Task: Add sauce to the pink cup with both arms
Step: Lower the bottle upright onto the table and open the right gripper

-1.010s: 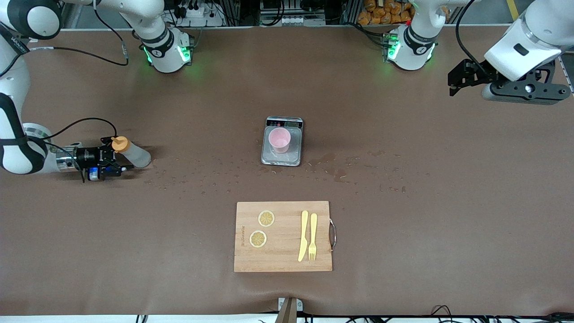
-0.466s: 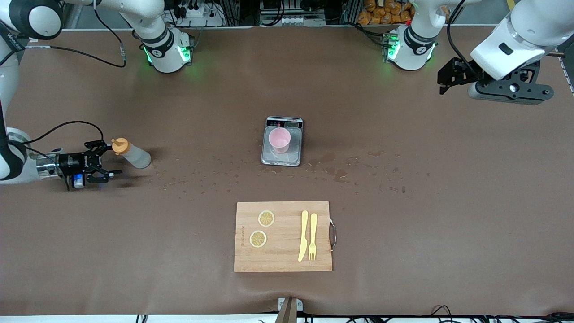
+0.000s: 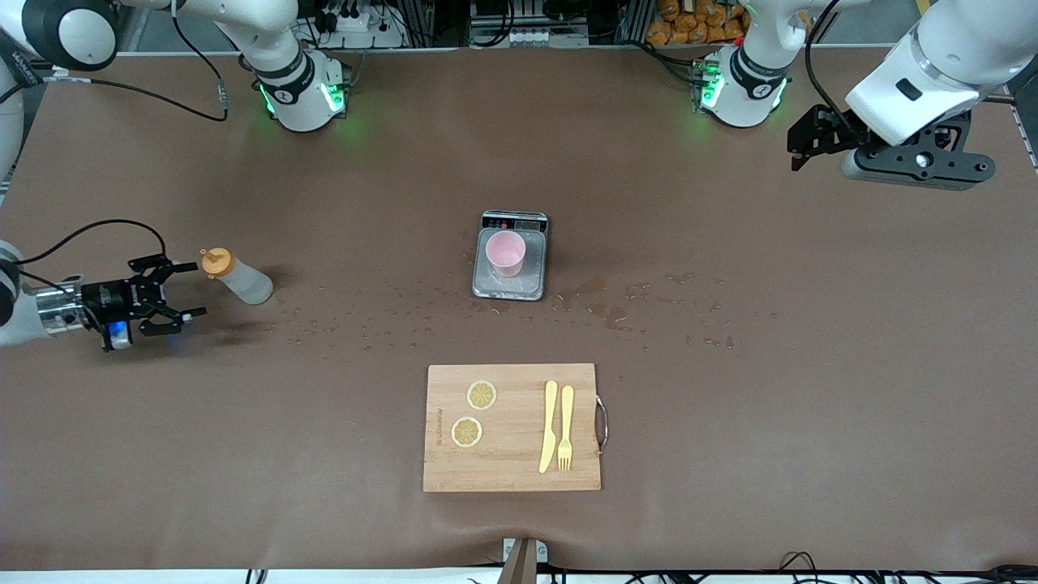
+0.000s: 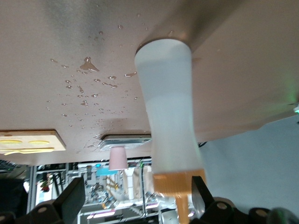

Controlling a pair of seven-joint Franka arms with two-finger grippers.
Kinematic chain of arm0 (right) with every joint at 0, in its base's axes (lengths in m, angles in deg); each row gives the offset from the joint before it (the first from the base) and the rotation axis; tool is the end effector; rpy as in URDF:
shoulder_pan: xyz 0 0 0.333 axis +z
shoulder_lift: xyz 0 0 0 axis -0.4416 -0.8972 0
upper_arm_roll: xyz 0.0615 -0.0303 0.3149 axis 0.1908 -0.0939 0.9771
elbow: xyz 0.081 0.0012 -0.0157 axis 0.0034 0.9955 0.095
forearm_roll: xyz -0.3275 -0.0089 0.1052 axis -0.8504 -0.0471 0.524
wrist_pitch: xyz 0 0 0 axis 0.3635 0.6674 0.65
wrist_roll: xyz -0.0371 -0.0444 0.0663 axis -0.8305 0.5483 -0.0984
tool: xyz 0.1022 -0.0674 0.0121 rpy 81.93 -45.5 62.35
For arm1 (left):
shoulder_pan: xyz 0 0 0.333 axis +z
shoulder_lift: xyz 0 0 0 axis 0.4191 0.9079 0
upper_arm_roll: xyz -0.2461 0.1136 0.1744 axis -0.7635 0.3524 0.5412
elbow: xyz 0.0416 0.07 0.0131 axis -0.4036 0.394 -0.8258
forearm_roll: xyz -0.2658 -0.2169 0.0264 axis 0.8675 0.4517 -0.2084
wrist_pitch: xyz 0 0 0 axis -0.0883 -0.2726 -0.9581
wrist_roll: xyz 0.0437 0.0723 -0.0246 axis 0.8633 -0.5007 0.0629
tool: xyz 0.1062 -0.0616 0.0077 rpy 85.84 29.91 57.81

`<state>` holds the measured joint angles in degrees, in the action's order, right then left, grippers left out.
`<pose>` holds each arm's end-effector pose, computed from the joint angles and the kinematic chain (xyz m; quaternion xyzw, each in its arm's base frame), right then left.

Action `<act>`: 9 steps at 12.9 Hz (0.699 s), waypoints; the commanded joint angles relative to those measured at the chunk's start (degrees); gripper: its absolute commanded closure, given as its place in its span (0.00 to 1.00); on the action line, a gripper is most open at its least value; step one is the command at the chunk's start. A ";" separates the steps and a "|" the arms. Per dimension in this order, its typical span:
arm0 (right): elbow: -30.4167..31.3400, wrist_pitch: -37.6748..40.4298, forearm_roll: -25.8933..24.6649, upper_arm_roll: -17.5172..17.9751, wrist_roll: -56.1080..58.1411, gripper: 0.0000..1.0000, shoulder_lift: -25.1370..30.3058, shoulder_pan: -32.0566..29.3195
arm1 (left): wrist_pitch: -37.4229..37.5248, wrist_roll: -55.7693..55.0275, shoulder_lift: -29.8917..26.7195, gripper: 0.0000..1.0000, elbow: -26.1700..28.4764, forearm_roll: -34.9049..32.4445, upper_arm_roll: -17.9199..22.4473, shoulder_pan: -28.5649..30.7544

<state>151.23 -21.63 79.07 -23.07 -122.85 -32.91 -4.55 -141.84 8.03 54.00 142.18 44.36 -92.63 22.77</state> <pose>0.5436 -0.1933 0.2481 -0.6799 0.4947 0.4615 0.2829 0.4535 -0.1306 0.6292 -0.9955 0.0854 0.0386 0.0108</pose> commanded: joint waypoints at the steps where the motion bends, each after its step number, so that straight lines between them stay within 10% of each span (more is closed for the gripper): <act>1: -3.83 4.53 -3.03 0.32 -1.60 0.00 2.47 1.13 | 0.66 -0.82 -0.02 0.00 -0.55 0.43 -0.13 0.51; 9: -5.59 7.27 -7.96 0.23 -1.25 0.00 14.15 10.35 | 0.66 -0.91 -0.11 0.00 -0.63 0.42 0.31 0.60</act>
<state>144.83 -14.91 72.50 -22.58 -123.74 -21.46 3.78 -141.84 8.02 54.00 142.14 44.36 -92.26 23.18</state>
